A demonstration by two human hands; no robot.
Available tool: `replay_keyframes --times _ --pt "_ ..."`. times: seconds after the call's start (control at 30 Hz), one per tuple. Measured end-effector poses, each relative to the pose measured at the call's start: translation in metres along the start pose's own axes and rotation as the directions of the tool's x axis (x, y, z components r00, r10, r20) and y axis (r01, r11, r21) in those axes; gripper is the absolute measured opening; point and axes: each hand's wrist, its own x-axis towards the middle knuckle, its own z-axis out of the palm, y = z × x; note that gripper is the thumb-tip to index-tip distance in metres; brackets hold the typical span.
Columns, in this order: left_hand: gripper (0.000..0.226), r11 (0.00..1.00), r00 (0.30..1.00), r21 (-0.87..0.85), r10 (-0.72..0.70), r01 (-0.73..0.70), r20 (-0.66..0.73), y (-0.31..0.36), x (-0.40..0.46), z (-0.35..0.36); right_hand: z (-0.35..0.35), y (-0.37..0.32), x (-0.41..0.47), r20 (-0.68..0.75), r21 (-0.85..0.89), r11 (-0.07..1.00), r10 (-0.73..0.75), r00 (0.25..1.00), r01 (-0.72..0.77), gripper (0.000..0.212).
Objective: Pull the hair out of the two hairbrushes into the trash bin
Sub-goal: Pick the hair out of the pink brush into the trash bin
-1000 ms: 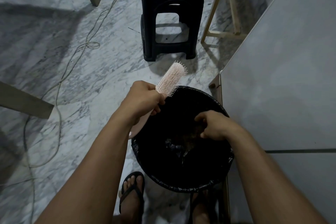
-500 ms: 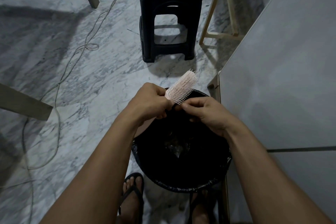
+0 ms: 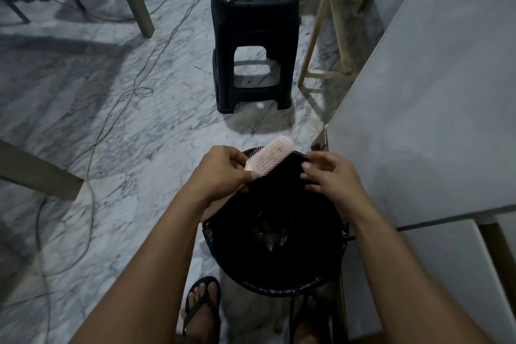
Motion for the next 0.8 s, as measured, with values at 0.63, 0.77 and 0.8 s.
replay_keyframes --times 0.63,0.77,0.8 --pt "0.025 0.903 0.921 0.201 0.39 -0.38 -0.01 0.149 -0.157 -0.106 -0.042 -0.25 -0.172 0.117 -0.359 0.89 -0.255 0.96 0.28 0.039" --pt "0.023 0.817 0.846 0.268 0.533 -0.51 -0.014 0.213 -0.195 -0.116 -0.083 -0.317 -0.223 0.089 -0.554 0.764 -0.339 0.936 0.33 0.035" --pt "0.023 0.798 0.828 0.266 0.561 -0.54 -0.003 0.23 -0.204 -0.114 -0.095 -0.33 -0.236 0.075 -0.584 0.74 -0.358 0.931 0.332 0.034"
